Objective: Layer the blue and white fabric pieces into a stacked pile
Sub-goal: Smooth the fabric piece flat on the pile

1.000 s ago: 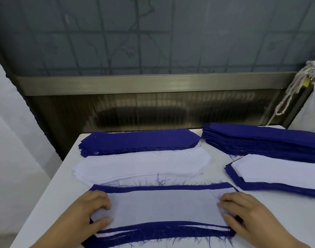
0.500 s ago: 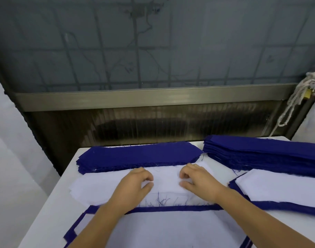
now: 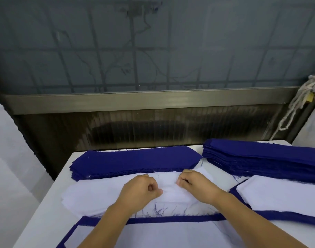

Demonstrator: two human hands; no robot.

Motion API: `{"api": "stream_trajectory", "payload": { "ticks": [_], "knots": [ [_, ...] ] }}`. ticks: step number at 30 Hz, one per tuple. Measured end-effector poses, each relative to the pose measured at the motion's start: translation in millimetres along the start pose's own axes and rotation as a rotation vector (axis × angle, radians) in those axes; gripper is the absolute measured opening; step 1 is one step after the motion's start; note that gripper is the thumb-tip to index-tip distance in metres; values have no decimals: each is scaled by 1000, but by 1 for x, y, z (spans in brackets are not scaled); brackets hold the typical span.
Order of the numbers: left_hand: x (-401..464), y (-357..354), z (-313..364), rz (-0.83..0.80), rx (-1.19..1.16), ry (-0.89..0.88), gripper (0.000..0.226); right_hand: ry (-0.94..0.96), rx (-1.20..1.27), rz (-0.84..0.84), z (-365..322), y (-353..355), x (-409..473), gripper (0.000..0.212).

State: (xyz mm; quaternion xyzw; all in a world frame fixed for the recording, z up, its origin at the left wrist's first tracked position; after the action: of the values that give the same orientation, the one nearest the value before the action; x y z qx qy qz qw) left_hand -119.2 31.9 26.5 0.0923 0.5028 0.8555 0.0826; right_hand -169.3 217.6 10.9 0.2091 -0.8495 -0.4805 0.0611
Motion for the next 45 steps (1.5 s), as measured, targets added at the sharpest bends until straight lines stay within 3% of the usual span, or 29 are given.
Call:
{"api": "stream_trajectory", "payload": {
  "ticks": [8, 13, 19, 23, 27, 30, 35, 38, 42, 45],
  "knots": [
    [7, -1, -3, -82, -60, 47, 48, -111, 128, -54, 8, -2, 5, 30],
    [11, -8, -3, -106, -16, 72, 26, -162, 139, -77, 9, 0, 11, 32],
    [17, -10, -4, -94, -40, 166, 39, -106, 22, 10, 5, -3, 5, 33],
    [19, -12, -3, -111, 25, 174, 22, -100, 14, 35, 2, -1, 2, 34],
    [17, -12, -2, -76, 74, 132, 19, -114, 19, 58, -4, -2, 0, 31],
    [16, -11, -1, -42, 74, 90, 10, -50, -180, 87, -16, -9, -3, 34],
    [11, -11, -1, -26, 84, 62, 9, 37, -226, 187, -31, -5, -8, 14],
    [6, -8, -5, -10, 87, 62, 10, 38, -260, 194, -28, 1, -9, 18],
    [-13, 10, -26, 39, 200, 76, 15, 30, -245, 164, -12, 7, -13, 13],
    [-37, 31, -57, 76, 287, 144, 13, -19, -91, 130, 8, 11, -14, 13]
  ]
}}
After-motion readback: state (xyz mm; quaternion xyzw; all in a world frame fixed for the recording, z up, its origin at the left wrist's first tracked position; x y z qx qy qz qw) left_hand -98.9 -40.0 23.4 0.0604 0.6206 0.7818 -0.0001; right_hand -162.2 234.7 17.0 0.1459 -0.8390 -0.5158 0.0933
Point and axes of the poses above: each hand's wrist, its own x-axis towards the middle knuckle, its own y-axis out of the back of the hand, z = x × y, the point moved 6 cm from there along x, towards the middle knuckle, and after that the axes turned 7 degrees about -y, right-handed, at the moved point
